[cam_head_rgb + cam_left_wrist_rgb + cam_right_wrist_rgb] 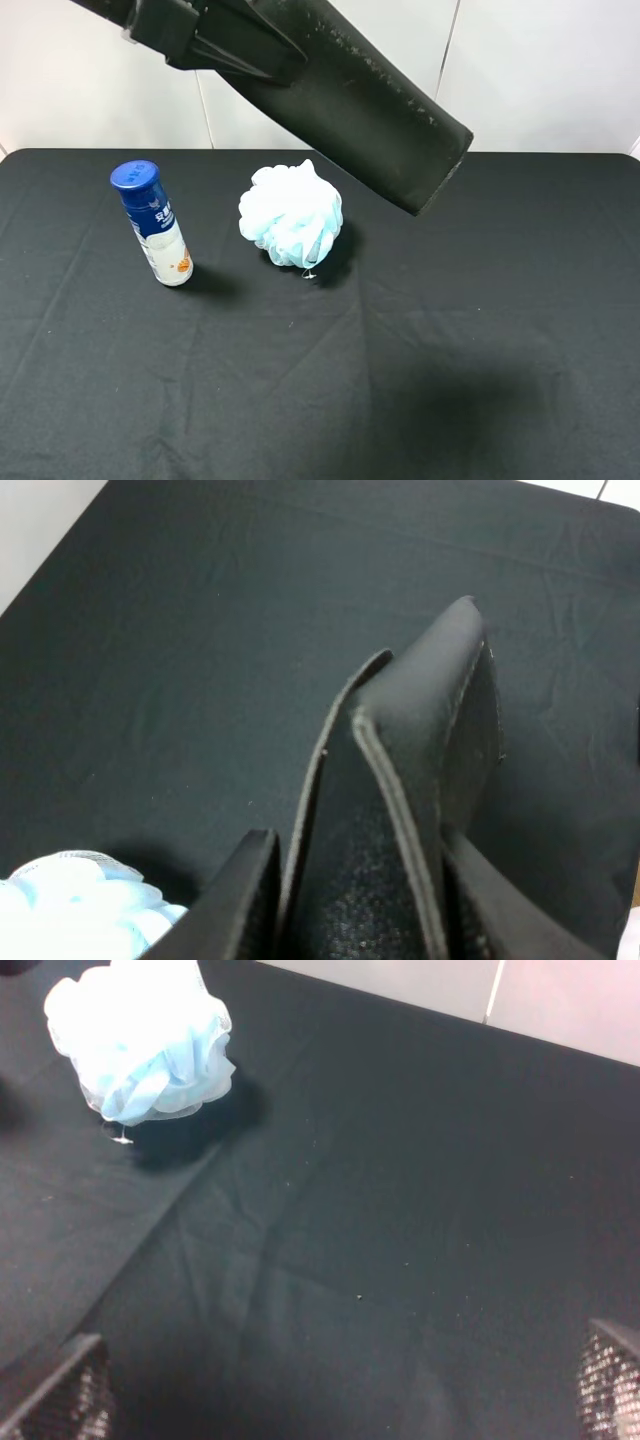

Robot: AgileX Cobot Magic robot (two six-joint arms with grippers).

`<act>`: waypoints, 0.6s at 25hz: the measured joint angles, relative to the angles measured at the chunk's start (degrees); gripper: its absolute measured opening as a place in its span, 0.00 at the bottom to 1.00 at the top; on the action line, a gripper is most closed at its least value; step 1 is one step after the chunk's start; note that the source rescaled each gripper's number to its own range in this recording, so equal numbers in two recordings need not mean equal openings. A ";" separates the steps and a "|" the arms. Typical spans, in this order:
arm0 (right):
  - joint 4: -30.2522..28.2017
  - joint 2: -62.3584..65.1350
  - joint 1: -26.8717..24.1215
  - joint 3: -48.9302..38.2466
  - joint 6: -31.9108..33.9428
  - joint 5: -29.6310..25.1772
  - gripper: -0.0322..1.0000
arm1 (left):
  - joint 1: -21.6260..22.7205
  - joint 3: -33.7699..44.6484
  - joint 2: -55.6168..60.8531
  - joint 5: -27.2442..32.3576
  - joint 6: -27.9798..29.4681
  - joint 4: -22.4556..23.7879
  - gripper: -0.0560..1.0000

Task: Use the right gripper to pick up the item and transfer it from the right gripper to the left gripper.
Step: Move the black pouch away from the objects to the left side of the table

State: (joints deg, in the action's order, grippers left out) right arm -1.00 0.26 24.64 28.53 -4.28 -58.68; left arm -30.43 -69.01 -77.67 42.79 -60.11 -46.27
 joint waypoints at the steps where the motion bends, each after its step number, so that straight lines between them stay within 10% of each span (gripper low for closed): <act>1: 0.00 0.00 -1.62 0.00 0.00 0.00 1.00 | 0.00 0.00 0.00 0.00 0.00 0.00 0.06; 9: 0.07 0.00 -17.61 0.00 0.00 0.23 1.00 | 0.00 0.00 0.00 0.00 -0.03 0.00 0.06; 15: 0.27 0.00 -20.36 0.00 0.00 0.23 1.00 | 0.00 0.00 0.00 -0.83 -0.03 0.00 0.06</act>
State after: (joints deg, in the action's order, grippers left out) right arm -0.73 0.26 4.28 28.53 -4.28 -58.45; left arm -30.43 -69.01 -77.67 41.96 -60.14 -46.27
